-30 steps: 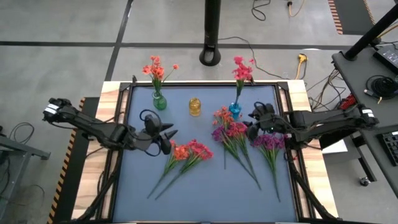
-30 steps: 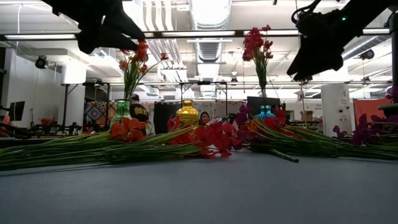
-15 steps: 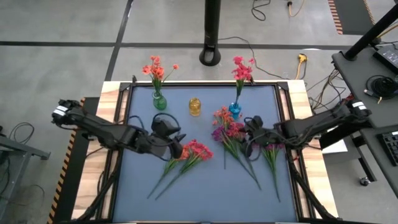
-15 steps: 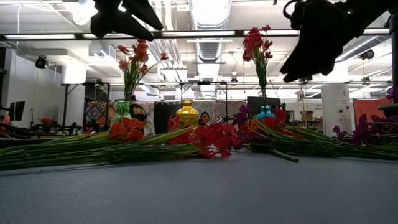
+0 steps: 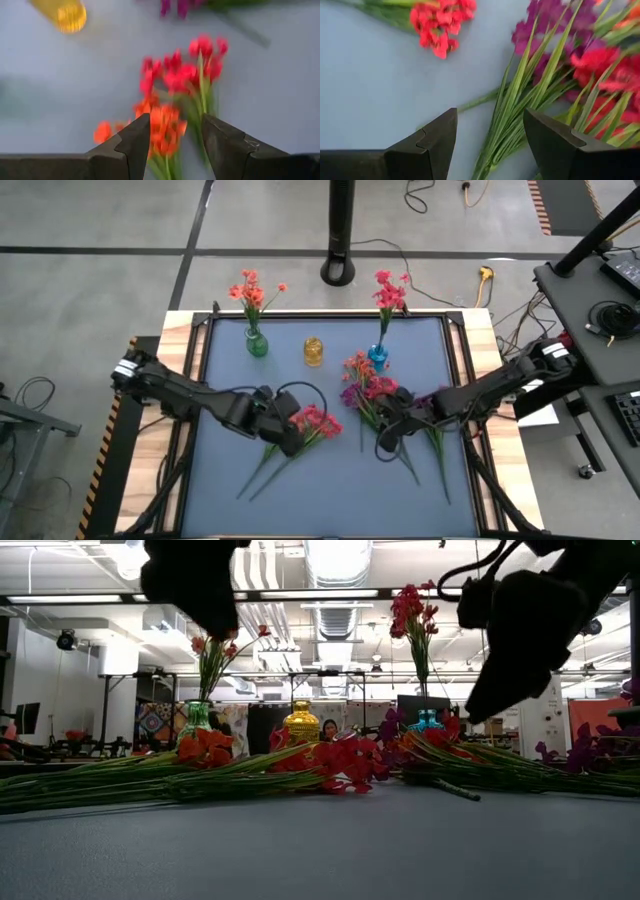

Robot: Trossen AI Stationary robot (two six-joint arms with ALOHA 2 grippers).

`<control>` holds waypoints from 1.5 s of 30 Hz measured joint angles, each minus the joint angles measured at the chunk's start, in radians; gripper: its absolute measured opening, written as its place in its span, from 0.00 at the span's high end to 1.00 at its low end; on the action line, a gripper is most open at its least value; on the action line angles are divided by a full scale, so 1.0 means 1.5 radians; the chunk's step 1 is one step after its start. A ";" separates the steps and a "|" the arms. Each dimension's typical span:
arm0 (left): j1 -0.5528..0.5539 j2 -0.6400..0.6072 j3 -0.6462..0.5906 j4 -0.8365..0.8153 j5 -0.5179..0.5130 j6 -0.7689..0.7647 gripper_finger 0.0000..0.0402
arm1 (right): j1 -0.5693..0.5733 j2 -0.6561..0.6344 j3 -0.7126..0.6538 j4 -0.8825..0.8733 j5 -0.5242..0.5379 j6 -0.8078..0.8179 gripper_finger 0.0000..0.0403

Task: Sort flowers into vase by color
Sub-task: Put the left violet flowers into the yellow vase

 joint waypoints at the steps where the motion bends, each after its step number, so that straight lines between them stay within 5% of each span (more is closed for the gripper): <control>1: -0.004 0.010 0.007 -0.019 0.009 -0.008 0.60 | 0.002 0.004 0.000 -0.004 -0.007 0.005 0.46; 17: -0.094 0.058 0.015 -0.174 -0.017 -0.017 0.58 | 0.011 -0.108 0.000 -0.016 -0.020 -0.092 0.45; 27: -0.156 0.054 -0.064 -0.167 -0.006 -0.078 0.43 | 0.011 -0.116 -0.001 0.016 0.001 -0.092 0.29; 32: -0.186 0.053 -0.097 -0.123 0.011 -0.134 0.42 | 0.011 -0.116 -0.001 0.016 -0.053 -0.093 0.25; 38: -0.192 0.052 -0.126 -0.014 -0.057 -0.126 0.42 | -0.011 -0.095 0.008 -0.001 -0.056 -0.052 0.25; 45: -0.189 0.052 -0.130 -0.013 -0.162 -0.103 0.42 | -0.020 -0.018 0.084 -0.091 -0.068 -0.021 0.30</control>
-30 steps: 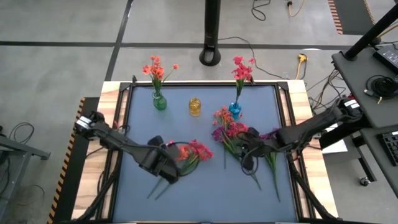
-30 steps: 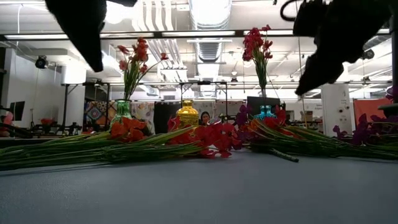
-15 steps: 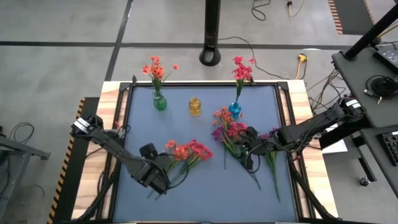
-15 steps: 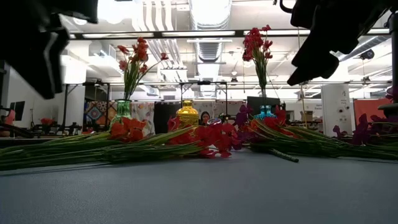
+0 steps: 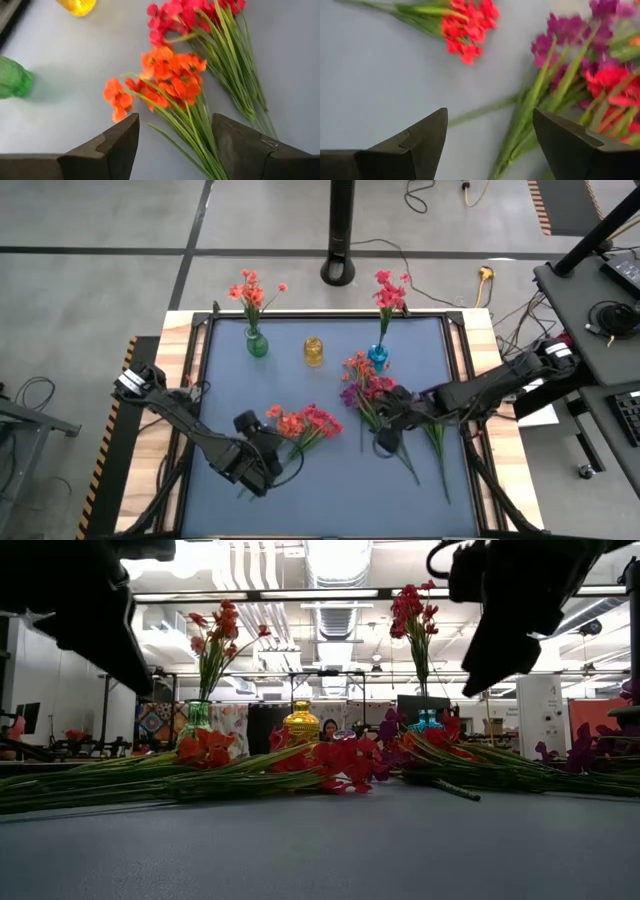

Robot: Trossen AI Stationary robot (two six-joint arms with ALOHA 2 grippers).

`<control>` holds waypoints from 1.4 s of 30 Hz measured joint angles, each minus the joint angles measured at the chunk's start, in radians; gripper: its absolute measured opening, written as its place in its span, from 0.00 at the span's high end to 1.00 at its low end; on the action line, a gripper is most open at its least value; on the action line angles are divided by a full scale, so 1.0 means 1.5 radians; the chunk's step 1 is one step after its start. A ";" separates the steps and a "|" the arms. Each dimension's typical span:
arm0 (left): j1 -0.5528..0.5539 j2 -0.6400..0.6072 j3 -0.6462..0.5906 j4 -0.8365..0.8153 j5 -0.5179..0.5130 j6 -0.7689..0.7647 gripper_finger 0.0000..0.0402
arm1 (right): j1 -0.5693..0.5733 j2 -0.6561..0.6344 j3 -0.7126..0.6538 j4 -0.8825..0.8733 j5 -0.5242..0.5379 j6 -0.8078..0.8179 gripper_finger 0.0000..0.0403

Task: Sort flowers into vase by color
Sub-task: Put the left violet flowers into the yellow vase

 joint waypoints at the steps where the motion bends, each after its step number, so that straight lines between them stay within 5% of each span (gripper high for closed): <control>1: 0.002 0.000 0.000 -0.001 -0.006 0.001 0.42 | 0.000 0.012 0.013 -0.025 0.000 0.015 0.31; 6: 0.010 -0.003 0.000 -0.004 -0.012 0.039 0.42 | 0.001 0.078 0.051 -0.120 -0.015 0.087 0.34; 15: 0.048 -0.005 0.000 -0.005 -0.027 0.129 0.42 | -0.001 0.193 0.095 -0.125 -0.030 0.104 0.35; 26: 0.059 -0.007 0.000 -0.003 -0.107 0.123 0.42 | -0.022 0.287 0.127 -0.179 -0.028 0.101 0.39; 42: 0.059 -0.009 0.000 -0.004 -0.151 0.133 0.42 | -0.023 0.270 0.138 -0.208 -0.030 0.126 0.96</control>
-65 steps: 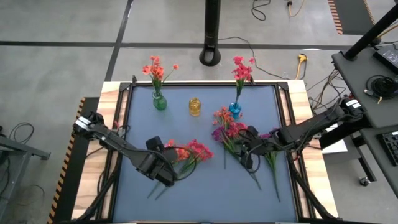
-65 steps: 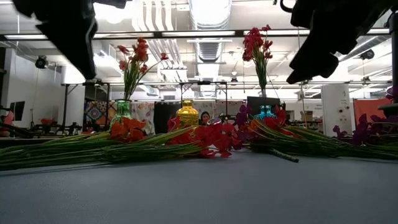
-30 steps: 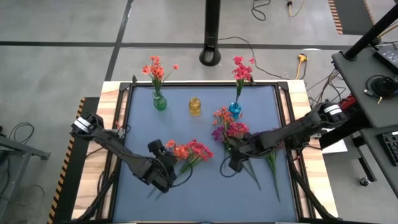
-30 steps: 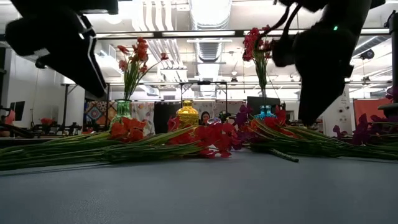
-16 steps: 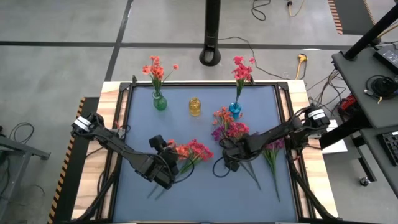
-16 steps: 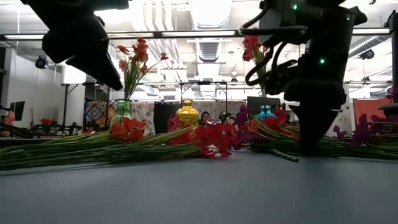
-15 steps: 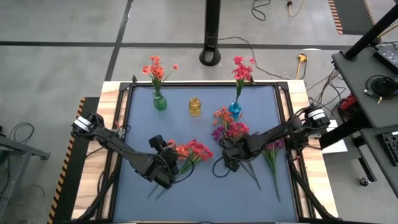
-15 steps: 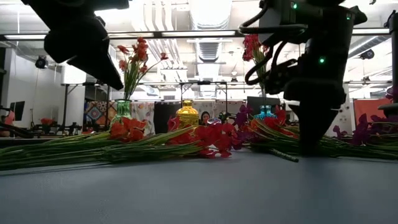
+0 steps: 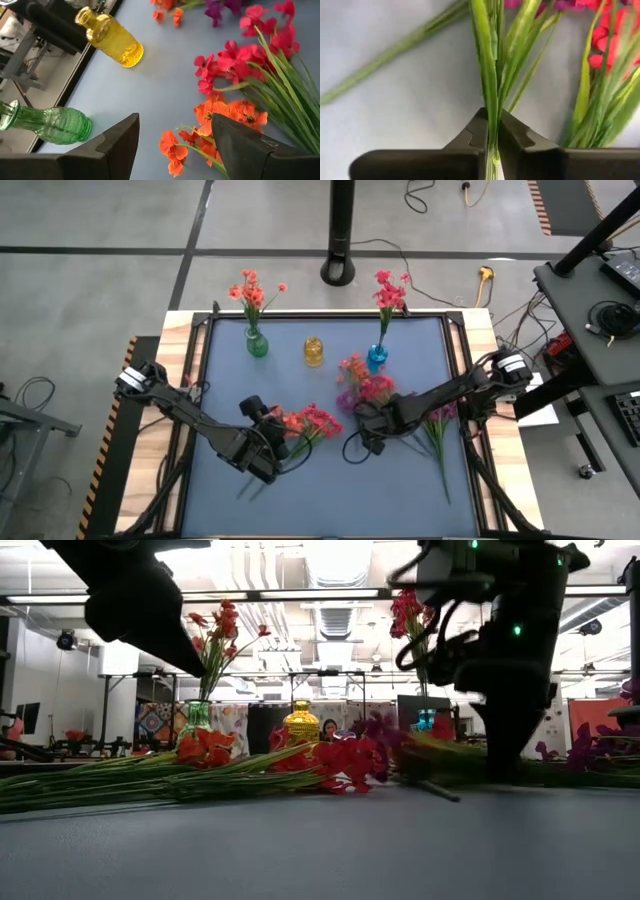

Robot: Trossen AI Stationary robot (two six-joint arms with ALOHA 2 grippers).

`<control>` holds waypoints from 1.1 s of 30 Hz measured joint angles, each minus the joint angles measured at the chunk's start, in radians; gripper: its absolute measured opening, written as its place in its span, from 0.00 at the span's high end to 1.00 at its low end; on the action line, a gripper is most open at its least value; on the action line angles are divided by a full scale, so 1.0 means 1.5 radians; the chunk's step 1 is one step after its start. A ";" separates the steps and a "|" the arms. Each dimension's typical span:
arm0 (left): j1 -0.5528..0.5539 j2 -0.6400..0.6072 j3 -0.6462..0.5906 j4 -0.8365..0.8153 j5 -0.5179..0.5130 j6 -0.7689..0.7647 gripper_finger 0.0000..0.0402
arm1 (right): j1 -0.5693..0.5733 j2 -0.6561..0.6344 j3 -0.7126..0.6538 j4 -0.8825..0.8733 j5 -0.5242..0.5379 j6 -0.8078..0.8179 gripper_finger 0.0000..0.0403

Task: Sort flowers into vase by color
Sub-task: Put the left violet flowers into the yellow vase

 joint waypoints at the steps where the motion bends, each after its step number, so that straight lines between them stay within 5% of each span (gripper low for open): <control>1: 0.000 -0.002 0.000 0.000 0.009 0.014 0.42 | -0.002 -0.006 0.005 -0.007 -0.001 0.002 0.96; 9: 0.000 -0.020 0.003 -0.012 0.055 0.111 0.42 | -0.012 -0.099 0.031 -0.023 -0.040 -0.003 0.95; 18: -0.037 -0.062 0.003 0.000 0.002 0.000 0.42 | 0.017 -0.259 -0.045 0.083 0.036 -0.067 0.95; 26: -0.072 -0.082 0.003 -0.008 -0.056 -0.017 0.42 | -0.037 -0.340 -0.129 0.503 0.065 -0.299 0.94; 33: -0.068 -0.095 0.004 -0.097 -0.058 -0.027 0.42 | -0.111 -0.283 -0.151 0.865 0.065 -0.552 0.94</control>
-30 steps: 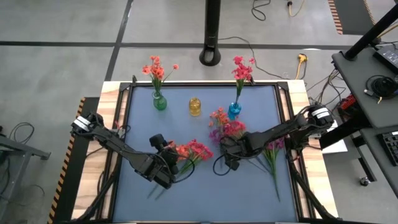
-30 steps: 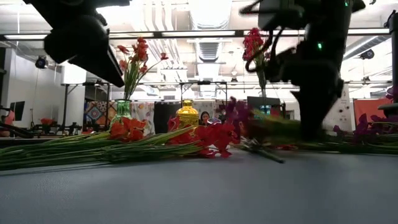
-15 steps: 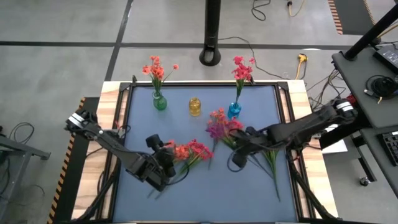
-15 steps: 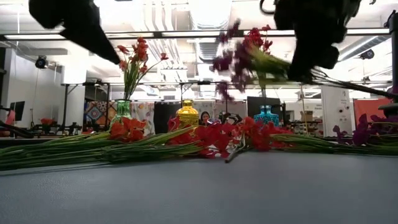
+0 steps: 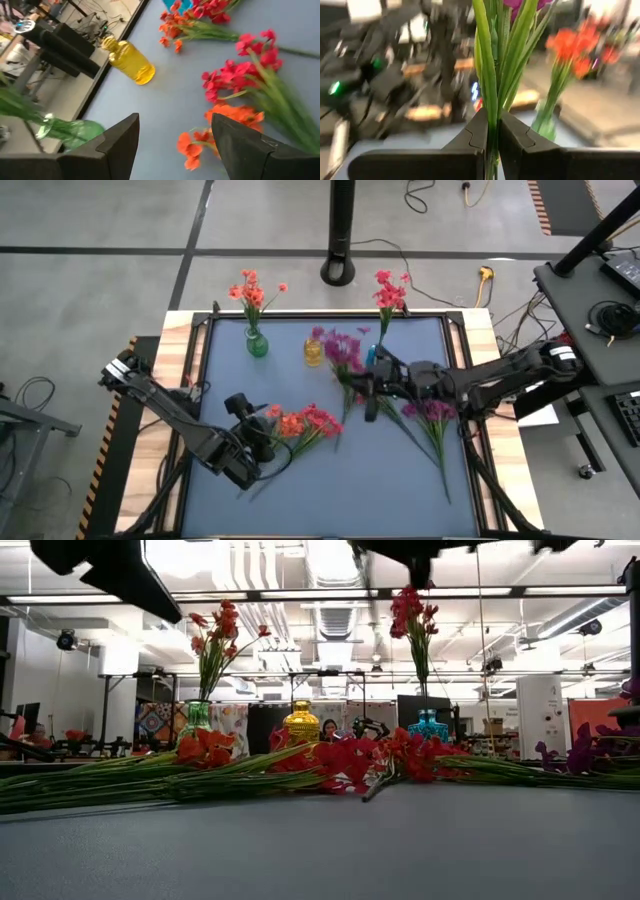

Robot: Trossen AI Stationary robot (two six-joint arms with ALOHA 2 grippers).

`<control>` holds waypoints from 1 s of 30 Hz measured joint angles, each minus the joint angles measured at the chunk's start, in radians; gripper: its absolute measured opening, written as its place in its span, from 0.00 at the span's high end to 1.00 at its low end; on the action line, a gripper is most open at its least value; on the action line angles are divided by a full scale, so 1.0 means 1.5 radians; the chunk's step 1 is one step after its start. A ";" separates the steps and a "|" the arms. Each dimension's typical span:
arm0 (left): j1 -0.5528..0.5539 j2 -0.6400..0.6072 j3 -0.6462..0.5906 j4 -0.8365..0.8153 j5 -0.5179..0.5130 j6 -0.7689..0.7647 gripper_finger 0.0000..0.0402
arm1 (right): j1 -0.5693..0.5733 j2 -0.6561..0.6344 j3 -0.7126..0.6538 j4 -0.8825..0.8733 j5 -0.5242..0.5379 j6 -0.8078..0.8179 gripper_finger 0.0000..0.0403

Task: Sort flowers into vase by color
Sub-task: Put the left violet flowers into the yellow vase

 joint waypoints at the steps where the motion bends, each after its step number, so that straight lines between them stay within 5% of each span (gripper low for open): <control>1: 0.002 -0.005 0.000 -0.017 -0.001 -0.005 0.42 | -0.012 0.014 0.000 0.044 0.000 -0.016 0.94; 7: 0.005 -0.031 0.000 -0.150 -0.086 -0.113 0.42 | -0.088 0.106 0.000 0.264 0.001 -0.067 0.94; 15: 0.007 -0.048 -0.016 -0.205 -0.105 -0.202 0.42 | -0.172 0.230 0.021 0.466 -0.011 -0.068 0.94; 30: 0.007 -0.052 -0.048 -0.207 -0.087 -0.218 0.42 | -0.225 0.347 0.116 0.485 -0.012 -0.128 0.94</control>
